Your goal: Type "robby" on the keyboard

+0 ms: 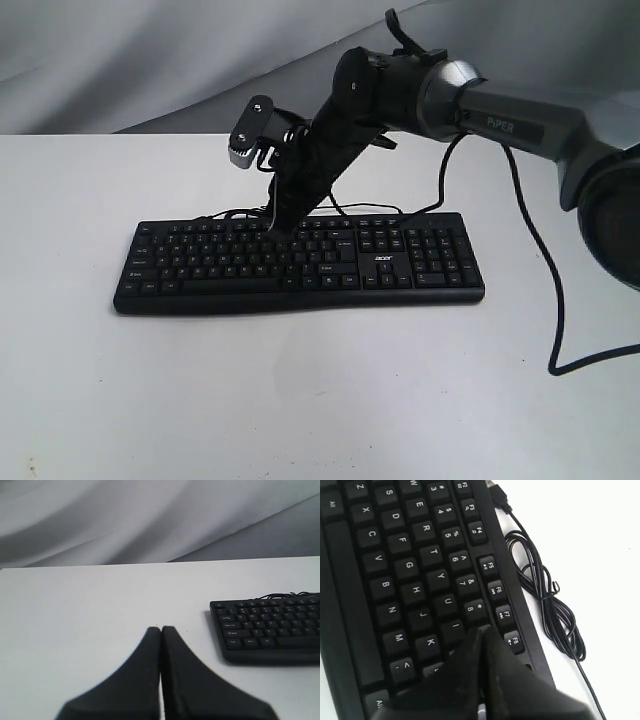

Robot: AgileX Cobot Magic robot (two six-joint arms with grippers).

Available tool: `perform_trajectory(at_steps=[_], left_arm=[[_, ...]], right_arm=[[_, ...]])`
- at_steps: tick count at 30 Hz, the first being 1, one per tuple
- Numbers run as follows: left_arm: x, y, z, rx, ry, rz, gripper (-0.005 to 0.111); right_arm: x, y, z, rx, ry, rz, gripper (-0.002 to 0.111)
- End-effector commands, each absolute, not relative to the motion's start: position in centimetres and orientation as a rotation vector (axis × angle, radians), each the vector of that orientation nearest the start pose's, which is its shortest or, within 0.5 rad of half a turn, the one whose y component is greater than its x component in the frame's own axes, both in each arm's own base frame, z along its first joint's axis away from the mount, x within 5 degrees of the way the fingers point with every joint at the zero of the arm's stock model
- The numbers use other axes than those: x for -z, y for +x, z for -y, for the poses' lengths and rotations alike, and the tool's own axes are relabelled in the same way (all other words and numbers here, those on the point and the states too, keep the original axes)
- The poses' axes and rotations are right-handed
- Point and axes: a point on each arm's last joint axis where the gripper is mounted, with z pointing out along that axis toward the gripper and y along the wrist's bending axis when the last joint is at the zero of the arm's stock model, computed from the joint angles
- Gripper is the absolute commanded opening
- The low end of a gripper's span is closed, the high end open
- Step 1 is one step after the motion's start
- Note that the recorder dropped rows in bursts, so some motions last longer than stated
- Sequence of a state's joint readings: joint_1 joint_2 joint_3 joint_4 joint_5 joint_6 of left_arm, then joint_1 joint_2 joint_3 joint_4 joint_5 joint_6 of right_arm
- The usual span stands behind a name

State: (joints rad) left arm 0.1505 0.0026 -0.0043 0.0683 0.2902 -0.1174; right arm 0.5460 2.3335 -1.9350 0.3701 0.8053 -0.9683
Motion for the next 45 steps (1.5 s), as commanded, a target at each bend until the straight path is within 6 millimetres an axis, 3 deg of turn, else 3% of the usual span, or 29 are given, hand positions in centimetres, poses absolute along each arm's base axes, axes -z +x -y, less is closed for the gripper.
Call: perform_trajectory(at_steps=[1, 11, 45], left_arm=[[-18.7, 5.4, -1.0, -0.079, -0.203, -1.758, 0.001], [-18.7, 5.4, -1.0, -0.079, -0.203, -1.758, 0.001], [-18.7, 5.4, -1.0, -0.079, -0.203, -1.758, 0.001]], right_arm=[[-16.9, 42.1, -28.5, -0.329, -1.595, -2.086, 0.0], [-14.9, 42.1, -28.6, -0.363, -1.606, -2.128, 0.0], [-13.2, 42.2, -28.7, -0.355, -1.631, -2.138, 0.0]])
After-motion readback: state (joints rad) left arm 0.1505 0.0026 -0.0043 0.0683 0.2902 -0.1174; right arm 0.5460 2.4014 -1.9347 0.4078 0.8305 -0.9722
